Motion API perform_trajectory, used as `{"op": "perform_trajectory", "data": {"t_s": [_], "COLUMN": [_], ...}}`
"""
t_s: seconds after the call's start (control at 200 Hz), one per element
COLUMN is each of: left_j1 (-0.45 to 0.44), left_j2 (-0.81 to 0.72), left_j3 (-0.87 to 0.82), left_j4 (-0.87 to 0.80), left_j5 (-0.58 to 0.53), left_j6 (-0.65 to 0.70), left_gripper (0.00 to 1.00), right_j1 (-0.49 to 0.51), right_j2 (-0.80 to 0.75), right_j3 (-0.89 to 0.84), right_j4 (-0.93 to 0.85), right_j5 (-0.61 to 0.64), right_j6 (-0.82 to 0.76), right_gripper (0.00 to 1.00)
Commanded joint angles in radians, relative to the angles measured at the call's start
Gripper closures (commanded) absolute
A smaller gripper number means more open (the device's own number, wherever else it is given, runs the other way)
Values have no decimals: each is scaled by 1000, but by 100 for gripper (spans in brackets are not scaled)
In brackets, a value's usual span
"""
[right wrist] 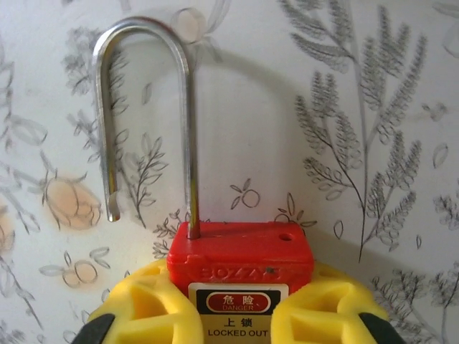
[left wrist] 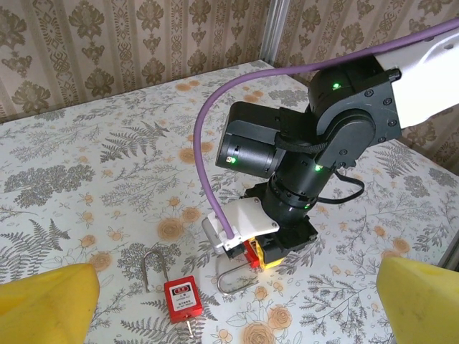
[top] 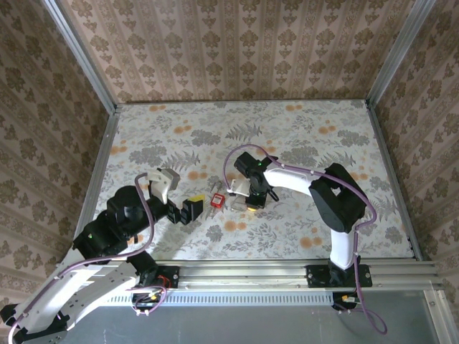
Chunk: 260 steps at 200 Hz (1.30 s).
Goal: Unlock with the key
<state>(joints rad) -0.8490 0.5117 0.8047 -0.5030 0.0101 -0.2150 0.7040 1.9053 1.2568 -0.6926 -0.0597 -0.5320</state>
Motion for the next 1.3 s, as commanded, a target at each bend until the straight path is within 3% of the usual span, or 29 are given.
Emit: {"op": "perform_trajectory", "data": {"t_s": [0.0,0.07,0.305,0.55,0.8,1.03,1.06,1.125,1.295], "left_j1": [4,4,5,4,5,4,4,5,5], "left_j2": [-12,-15,-19,-31,-32,-32,-31,-31,-30], "left_j3": [13,14,14,12,1,5,5,5,7], "left_j4": [-15,-18,-18,-25,-16,-22,-24,-25,-13], "left_j5": [-7,-4,2,2,0,-8,-9,-11,-20], "left_j6": [17,19,23,4,-19,-12,-12,-12,-17], "left_gripper": [0,0,0,0,0,0,0,0,0], "right_j1": [16,19,29,29,49,73,72,73,75], "right_j2": [-44,-55,-56,-44,-22,12,12,6,-74], "right_j3": [-19,-30,-29,-73,-55,-29,-34,-42,-75], "right_j4": [-1,10,27,151,218,160,162,160,213], "right_j5": [7,24,4,-6,-7,31,35,32,-7], "right_j6": [275,461,1124,1456,1614,1597,1598,1599,1615], "right_gripper": [94,100,100,98,99,91,88,70,51]}}
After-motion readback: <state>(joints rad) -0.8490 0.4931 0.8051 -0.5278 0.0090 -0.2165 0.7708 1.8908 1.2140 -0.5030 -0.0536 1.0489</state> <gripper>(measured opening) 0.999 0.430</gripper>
